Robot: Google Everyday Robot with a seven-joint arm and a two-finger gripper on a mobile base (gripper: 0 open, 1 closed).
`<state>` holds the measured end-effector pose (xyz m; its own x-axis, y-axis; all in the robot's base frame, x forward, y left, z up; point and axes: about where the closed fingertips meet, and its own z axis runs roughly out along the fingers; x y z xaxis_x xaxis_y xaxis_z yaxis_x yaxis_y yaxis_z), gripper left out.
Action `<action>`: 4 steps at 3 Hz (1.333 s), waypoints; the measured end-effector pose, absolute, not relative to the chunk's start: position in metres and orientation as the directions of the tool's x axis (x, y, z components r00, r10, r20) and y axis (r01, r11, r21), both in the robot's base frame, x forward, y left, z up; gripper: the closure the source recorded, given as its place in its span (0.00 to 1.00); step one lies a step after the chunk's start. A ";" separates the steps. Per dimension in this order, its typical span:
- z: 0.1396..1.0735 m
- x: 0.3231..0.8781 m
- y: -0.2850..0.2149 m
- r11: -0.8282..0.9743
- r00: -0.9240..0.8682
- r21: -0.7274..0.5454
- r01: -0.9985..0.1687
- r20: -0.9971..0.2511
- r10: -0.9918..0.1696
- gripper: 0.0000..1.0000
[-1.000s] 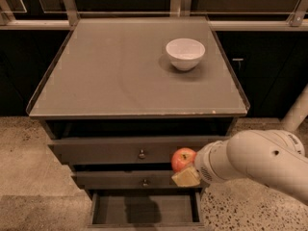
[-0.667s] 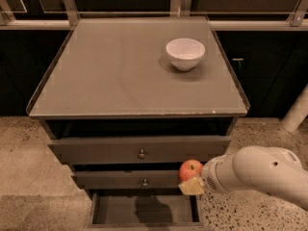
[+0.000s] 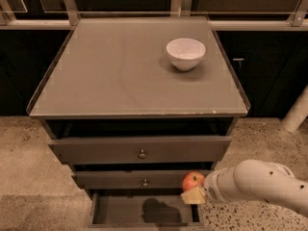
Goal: Place apple into bottom drawer
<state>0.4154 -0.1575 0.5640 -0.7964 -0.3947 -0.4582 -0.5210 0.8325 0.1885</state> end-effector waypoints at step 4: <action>0.383 0.442 -0.166 0.774 -0.925 0.530 -0.345 -0.329 -0.188 1.00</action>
Offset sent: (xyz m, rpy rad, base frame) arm 0.0368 -0.0234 -0.1642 0.3207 0.1741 -0.1276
